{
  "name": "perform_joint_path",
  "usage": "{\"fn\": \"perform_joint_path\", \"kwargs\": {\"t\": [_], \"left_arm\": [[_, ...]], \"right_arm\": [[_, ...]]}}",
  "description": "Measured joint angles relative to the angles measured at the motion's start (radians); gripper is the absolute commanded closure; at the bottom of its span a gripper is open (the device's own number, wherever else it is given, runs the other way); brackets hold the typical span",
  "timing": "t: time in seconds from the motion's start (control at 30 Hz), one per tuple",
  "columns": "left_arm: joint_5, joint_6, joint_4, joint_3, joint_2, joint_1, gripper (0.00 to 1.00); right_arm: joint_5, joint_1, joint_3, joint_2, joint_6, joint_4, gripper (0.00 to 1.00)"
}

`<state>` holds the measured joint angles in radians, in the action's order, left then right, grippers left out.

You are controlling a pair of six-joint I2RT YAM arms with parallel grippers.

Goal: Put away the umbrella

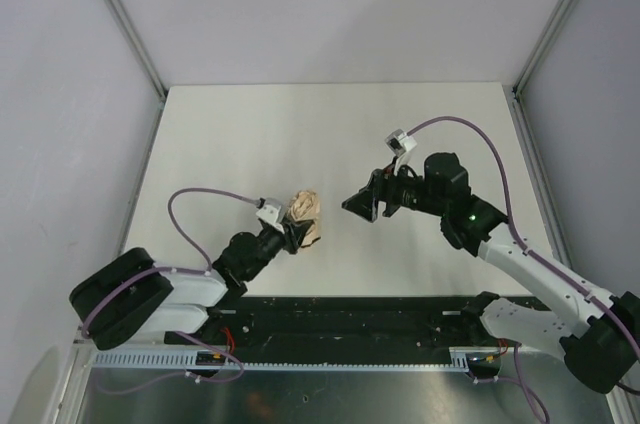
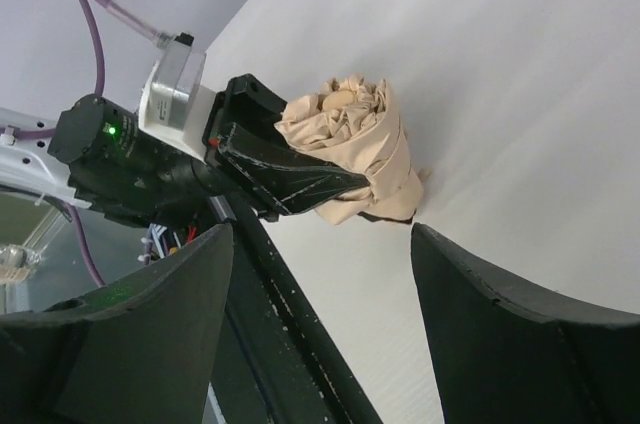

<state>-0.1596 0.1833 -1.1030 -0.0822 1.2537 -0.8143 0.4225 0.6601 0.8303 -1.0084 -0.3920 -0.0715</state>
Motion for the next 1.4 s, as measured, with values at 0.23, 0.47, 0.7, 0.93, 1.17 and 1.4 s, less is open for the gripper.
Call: {"fn": "perform_joint_path", "kwargs": {"t": [0.23, 0.47, 0.7, 0.93, 1.17, 1.4], "left_arm": [[0.170, 0.212, 0.092, -0.006, -0.214, 0.002, 1.00], [0.457, 0.465, 0.126, -0.110, -0.362, 0.057, 1.00], [0.620, 0.590, 0.156, -0.140, -0.386, 0.087, 0.98], [0.698, 0.667, 0.186, -0.140, -0.428, 0.161, 0.13], [0.787, 0.748, 0.219, -0.146, -0.437, 0.299, 0.01], [0.872, 0.875, 0.151, -0.165, -0.574, 0.456, 0.04]], "right_arm": [[0.140, 0.002, 0.000, -0.106, 0.002, 0.041, 0.21], [0.238, 0.097, -0.011, -0.164, 0.019, 0.079, 0.21], [0.319, 0.143, -0.011, -0.185, -0.024, 0.199, 0.61], [0.403, 0.144, -0.014, -0.225, -0.098, 0.299, 0.98], [0.430, 0.142, -0.018, -0.240, -0.177, 0.400, 1.00], [0.446, 0.010, -0.042, -0.266, -0.209, 0.378, 1.00]]}}
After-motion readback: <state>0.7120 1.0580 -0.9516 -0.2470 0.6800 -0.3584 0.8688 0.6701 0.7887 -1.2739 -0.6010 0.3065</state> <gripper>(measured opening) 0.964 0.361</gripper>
